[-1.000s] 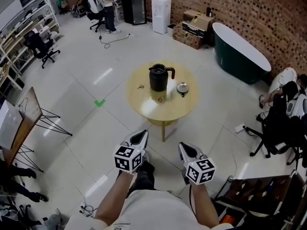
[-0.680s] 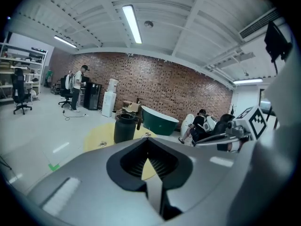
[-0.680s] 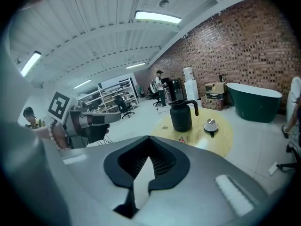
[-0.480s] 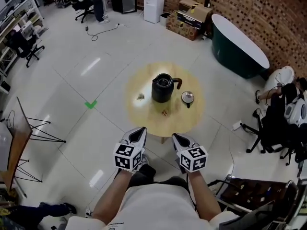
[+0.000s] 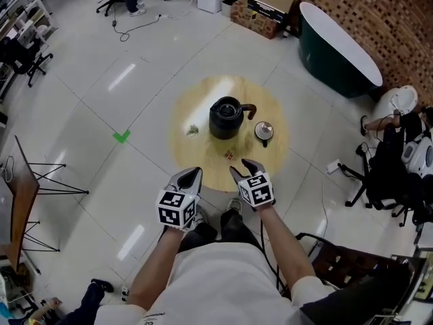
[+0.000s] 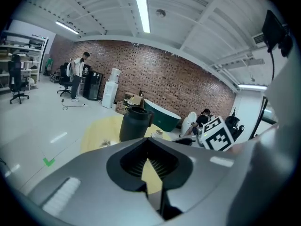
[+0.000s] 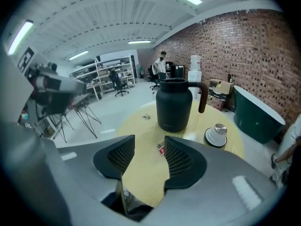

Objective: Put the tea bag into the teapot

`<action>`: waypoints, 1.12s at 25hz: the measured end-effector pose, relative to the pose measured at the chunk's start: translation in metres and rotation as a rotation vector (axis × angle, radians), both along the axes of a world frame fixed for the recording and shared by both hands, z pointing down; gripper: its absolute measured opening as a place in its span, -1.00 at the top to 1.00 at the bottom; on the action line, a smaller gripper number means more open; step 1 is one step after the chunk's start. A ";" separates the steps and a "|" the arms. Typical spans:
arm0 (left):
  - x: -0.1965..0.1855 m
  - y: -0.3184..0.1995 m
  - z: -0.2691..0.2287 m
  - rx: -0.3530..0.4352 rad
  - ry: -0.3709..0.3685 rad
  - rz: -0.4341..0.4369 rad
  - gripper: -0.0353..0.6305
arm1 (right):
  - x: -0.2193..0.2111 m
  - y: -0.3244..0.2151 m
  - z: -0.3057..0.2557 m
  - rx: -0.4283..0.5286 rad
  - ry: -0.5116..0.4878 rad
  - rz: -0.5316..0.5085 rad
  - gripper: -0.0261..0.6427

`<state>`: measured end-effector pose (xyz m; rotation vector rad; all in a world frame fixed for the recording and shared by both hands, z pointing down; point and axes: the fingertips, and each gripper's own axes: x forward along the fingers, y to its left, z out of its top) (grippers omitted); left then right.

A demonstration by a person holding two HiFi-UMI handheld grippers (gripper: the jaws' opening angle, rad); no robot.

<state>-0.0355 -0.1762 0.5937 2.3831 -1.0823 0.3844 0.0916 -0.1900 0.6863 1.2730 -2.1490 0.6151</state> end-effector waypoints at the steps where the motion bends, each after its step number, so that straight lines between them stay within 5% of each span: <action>1: 0.000 -0.003 0.004 -0.007 -0.006 -0.009 0.86 | 0.002 -0.008 0.015 -0.017 0.026 -0.012 0.32; 20: 0.003 -0.006 0.061 -0.145 -0.068 -0.074 0.86 | -0.006 -0.067 0.117 -0.194 0.160 -0.121 0.24; 28: 0.002 -0.010 0.061 -0.140 -0.071 -0.083 0.86 | -0.005 -0.065 0.123 -0.210 0.194 -0.132 0.53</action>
